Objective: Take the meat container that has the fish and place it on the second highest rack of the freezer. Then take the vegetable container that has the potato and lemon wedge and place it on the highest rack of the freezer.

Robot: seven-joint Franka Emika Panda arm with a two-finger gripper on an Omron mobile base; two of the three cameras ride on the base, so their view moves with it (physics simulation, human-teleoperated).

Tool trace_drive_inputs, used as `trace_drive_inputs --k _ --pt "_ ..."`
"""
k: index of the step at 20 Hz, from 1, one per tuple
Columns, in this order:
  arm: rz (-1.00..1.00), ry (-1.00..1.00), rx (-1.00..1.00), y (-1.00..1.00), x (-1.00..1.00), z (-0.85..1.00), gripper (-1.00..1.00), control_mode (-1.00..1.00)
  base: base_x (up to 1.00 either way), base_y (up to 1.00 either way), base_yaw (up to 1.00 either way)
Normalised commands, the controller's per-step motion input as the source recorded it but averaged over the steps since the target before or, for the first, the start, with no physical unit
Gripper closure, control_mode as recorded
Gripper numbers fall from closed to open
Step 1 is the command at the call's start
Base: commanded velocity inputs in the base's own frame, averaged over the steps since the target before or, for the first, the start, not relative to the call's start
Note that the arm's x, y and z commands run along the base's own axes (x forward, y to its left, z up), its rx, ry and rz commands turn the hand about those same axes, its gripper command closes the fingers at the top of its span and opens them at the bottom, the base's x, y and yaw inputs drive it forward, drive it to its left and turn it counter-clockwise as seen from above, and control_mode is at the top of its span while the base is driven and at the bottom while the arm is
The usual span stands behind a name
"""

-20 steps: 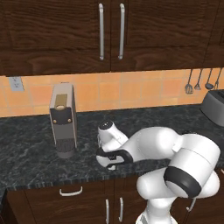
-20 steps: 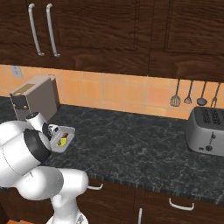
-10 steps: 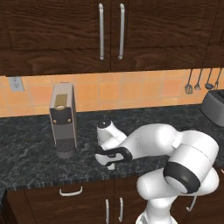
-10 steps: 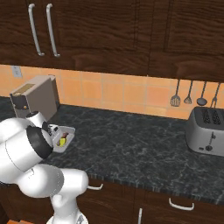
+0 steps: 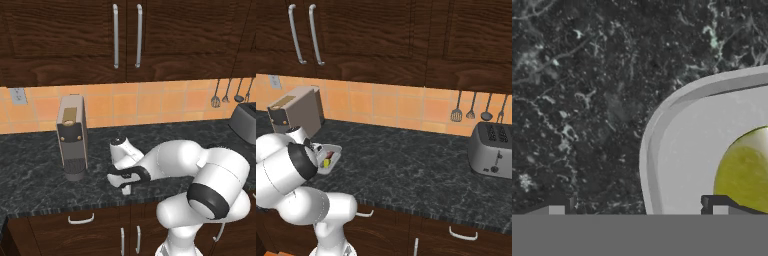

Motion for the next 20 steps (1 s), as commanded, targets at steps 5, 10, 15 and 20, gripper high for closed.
trace_drive_inputs --k 5,10,15,20 --pt "0.00 0.00 0.00 0.00 0.00 0.00 1.00 -1.00 0.00 0.00 0.00" --pt "0.00 0.00 0.00 0.00 0.00 0.00 1.00 -1.00 0.00 0.00 0.00" --pt "0.00 0.00 0.00 0.00 0.00 0.00 1.00 -1.00 0.00 0.00 0.00" --pt "0.00 -0.05 0.00 0.00 -0.08 0.06 1.00 -1.00 0.00 0.00 0.00"
